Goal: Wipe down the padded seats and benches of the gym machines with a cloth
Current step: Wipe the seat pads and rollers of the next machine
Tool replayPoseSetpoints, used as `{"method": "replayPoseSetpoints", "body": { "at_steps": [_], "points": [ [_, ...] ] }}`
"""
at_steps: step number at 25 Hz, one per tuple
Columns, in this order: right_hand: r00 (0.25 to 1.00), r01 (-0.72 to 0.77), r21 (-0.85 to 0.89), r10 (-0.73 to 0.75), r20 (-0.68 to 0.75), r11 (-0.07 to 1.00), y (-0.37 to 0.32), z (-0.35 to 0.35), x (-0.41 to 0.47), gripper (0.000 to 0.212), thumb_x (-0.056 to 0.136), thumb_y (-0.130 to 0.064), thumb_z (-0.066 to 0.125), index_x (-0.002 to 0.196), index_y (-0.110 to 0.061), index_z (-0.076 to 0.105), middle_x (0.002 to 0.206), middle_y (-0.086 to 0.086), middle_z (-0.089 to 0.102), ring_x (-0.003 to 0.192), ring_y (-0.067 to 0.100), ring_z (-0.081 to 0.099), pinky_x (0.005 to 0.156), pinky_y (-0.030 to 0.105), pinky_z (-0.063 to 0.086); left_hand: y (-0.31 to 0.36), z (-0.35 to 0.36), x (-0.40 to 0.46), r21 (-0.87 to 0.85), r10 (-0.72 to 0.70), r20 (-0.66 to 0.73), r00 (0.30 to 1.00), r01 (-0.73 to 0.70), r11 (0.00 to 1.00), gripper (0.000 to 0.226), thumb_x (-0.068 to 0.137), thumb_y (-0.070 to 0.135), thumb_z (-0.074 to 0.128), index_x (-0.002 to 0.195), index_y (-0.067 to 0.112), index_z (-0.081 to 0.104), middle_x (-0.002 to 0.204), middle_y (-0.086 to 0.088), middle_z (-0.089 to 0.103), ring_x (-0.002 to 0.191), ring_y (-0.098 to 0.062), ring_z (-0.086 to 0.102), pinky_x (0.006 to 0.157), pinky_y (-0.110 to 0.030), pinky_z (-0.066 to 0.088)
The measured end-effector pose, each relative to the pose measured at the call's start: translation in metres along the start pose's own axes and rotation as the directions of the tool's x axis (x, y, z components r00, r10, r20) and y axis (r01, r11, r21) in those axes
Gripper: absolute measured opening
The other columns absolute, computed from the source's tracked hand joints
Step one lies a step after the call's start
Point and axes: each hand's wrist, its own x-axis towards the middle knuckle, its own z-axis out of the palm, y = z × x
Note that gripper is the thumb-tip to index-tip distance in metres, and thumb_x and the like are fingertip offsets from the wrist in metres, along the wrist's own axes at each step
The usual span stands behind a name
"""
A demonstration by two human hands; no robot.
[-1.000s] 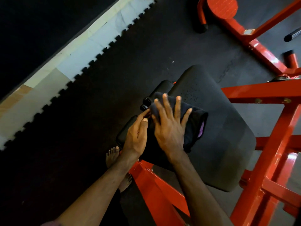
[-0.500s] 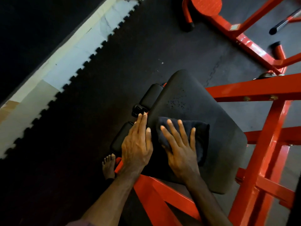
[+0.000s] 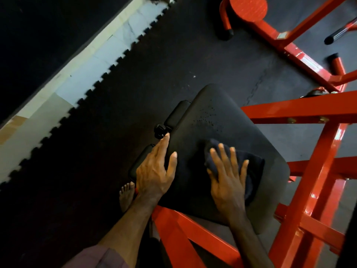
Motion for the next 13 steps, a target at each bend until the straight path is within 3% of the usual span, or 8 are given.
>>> {"method": "replayPoseSetpoints", "body": {
  "at_steps": [2, 4, 8, 9, 13],
  "points": [
    [0.974, -0.215, 0.116, 0.221, -0.041, 0.97, -0.001, 0.001, 0.035, 0.057, 0.11, -0.046, 0.037, 0.165, -0.037, 0.024, 0.176, -0.011, 0.008, 0.163, 0.02, -0.006, 0.123, 0.073, 0.001, -0.001, 0.002, 0.001, 0.01, -0.001, -0.015, 1.0, 0.001, 1.0, 0.062, 0.107, 0.058, 0.035, 0.165, 0.038, 0.029, 0.161, 0.011, 0.046, 0.14, -0.008, 0.051, 0.099, -0.026, 0.047],
    [0.951, -0.302, 0.193, 0.309, -0.008, 0.933, -0.022, 0.0, 0.066, 0.058, 0.11, -0.048, 0.036, 0.165, -0.038, 0.021, 0.176, -0.011, 0.003, 0.162, 0.021, -0.014, 0.122, 0.074, -0.006, -0.002, 0.004, 0.0, 0.014, -0.001, -0.026, 1.0, 0.002, 1.0, 0.061, 0.107, 0.058, 0.036, 0.164, 0.038, 0.03, 0.161, 0.012, 0.047, 0.141, -0.006, 0.05, 0.099, -0.022, 0.042],
    [0.999, 0.036, 0.037, -0.035, -0.007, 0.999, -0.007, 0.003, 0.029, 0.063, 0.109, -0.042, 0.046, 0.167, -0.034, 0.021, 0.177, -0.01, 0.003, 0.163, 0.021, -0.007, 0.126, 0.07, -0.001, -0.005, 0.004, -0.001, -0.001, -0.007, -0.007, 1.0, 0.007, 1.0, 0.062, 0.106, 0.061, 0.034, 0.164, 0.041, 0.027, 0.161, 0.013, 0.046, 0.141, -0.007, 0.051, 0.102, -0.03, 0.05],
    [0.999, 0.047, 0.011, -0.047, -0.004, 0.999, 0.011, 0.001, 0.016, 0.062, 0.109, -0.039, 0.047, 0.166, -0.034, 0.023, 0.176, -0.011, 0.006, 0.163, 0.02, -0.004, 0.126, 0.07, 0.003, -0.005, 0.005, 0.0, -0.002, -0.01, -0.003, 1.0, 0.01, 1.0, 0.062, 0.106, 0.061, 0.034, 0.164, 0.042, 0.026, 0.161, 0.013, 0.046, 0.141, -0.008, 0.051, 0.101, -0.033, 0.051],
    [0.951, -0.288, 0.18, 0.303, -0.061, 0.94, 0.028, -0.003, 0.062, 0.056, 0.111, -0.045, 0.036, 0.165, -0.036, 0.024, 0.176, -0.01, 0.008, 0.163, 0.02, -0.007, 0.123, 0.074, -0.001, -0.004, 0.005, 0.001, -0.002, -0.012, -0.005, 1.0, 0.012, 1.0, 0.06, 0.107, 0.06, 0.036, 0.164, 0.044, 0.024, 0.162, 0.013, 0.045, 0.142, -0.009, 0.05, 0.102, -0.033, 0.048]
  ]
}}
